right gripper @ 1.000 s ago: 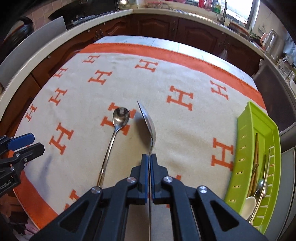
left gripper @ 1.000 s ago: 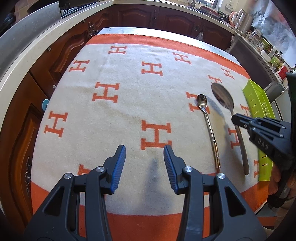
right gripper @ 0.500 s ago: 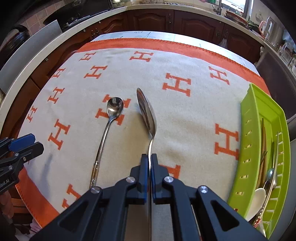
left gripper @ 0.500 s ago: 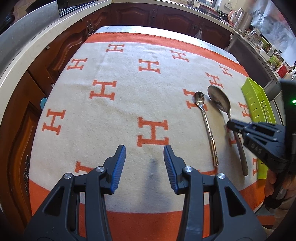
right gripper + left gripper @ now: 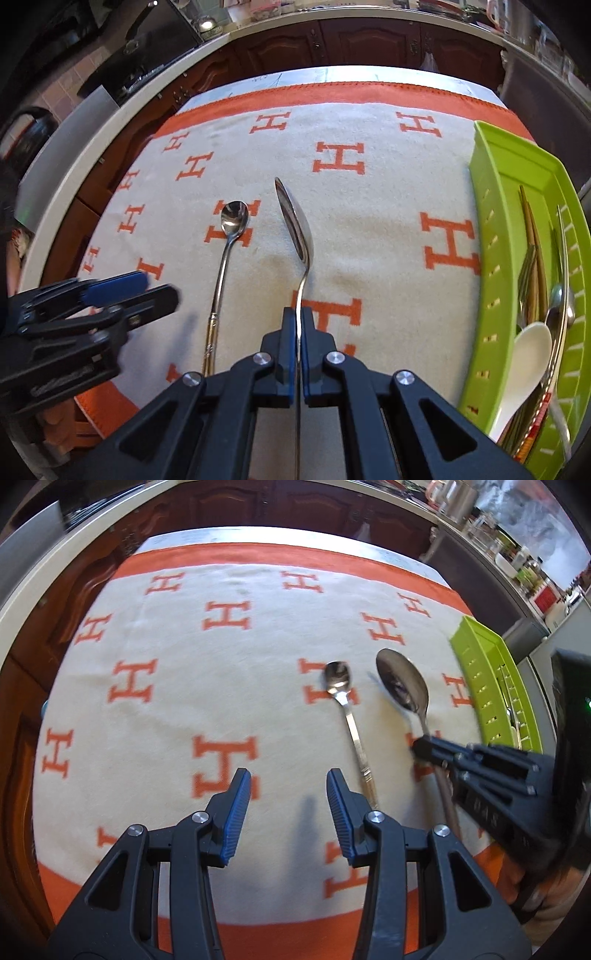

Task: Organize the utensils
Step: 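Grasp the small gold-handled spoon with the left tool while the right tool lifts its spoon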

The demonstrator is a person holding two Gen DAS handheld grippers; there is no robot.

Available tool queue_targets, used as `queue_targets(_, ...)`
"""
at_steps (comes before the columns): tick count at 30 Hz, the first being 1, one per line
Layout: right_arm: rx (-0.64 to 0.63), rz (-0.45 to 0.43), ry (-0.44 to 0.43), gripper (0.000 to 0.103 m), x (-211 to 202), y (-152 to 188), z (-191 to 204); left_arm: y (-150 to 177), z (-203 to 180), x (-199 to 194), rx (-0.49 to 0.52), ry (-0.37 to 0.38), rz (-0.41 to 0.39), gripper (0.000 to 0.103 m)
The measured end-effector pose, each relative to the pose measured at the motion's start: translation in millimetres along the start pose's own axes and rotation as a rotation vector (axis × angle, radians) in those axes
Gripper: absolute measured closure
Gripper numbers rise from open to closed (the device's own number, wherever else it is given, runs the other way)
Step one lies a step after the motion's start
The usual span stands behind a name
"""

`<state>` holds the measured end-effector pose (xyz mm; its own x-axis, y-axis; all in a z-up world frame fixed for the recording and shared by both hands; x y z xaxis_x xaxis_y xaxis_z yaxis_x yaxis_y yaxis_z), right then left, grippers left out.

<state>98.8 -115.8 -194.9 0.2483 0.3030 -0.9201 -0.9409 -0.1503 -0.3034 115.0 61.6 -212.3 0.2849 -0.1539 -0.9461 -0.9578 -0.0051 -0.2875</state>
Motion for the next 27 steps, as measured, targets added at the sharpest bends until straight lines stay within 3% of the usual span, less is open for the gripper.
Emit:
queue_targets(4,0.010,-0.029,-0.026,0.101,-18,6,-5,-18,-22,14,0.008,0.025,0.039,0.064)
queue_targets(12,0.043,-0.084,-0.077,0.101,-46,15,-23,-42,-32,46,-0.085,-0.001,0.119,0.064)
queue_targets(23,0.076,-0.104,-0.112,0.101,-58,23,-40,-52,-64,57,0.042,-0.259,0.073,0.064)
queue_targets(24,0.081,-0.106,-0.113,0.101,-58,24,-42,-51,-65,57,0.040,-0.252,0.071,0.070)
queue_targets(25,0.087,-0.109,-0.115,0.101,-59,25,-45,-51,-65,56,0.032,-0.225,0.071,0.082)
queue_targets(27,0.100,-0.116,-0.120,0.101,-62,28,-49,-51,-65,56,0.008,-0.181,0.077,0.092)
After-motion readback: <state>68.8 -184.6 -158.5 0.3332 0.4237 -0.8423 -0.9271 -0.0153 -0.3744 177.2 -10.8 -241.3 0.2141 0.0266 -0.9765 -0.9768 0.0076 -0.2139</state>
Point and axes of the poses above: each gripper's, at about its wrist camera, not at the fingertips, and x roughly the way its jaws point, z to its left, y to its underside, the point moved 4 cm from there along x, roughly the way its jaws point, and after that the axes turned 6 degrees about z, right-handed, at the moved point
